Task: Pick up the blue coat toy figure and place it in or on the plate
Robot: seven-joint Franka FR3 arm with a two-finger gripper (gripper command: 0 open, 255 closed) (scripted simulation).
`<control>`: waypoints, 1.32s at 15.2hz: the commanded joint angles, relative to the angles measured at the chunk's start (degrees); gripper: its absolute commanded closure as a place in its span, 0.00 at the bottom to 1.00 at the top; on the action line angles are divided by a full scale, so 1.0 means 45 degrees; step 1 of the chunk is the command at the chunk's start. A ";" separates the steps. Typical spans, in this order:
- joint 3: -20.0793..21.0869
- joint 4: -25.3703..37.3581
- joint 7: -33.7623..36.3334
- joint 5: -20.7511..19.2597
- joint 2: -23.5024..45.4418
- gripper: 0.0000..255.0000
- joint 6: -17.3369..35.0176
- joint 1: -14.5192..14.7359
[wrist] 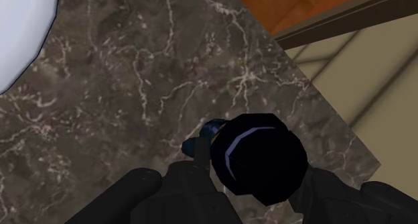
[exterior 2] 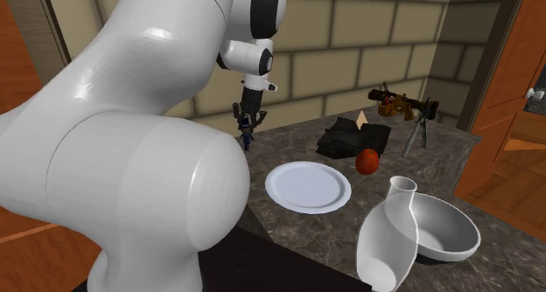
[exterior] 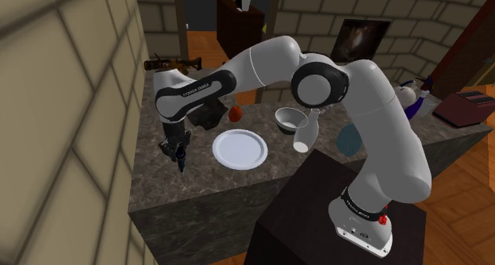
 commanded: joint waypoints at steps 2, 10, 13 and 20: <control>0.0027 0.0024 0.0060 0.0022 -0.0300 1.00 -0.0320 -0.0010; 0.0086 0.0272 0.0183 0.0074 -0.0986 1.00 -0.1242 -0.0054; 0.0049 -0.0817 -0.0258 0.0169 -0.1742 1.00 -0.0981 -0.0497; -0.0218 -0.3792 -0.1933 0.0435 -0.3792 1.00 -0.0311 -0.1949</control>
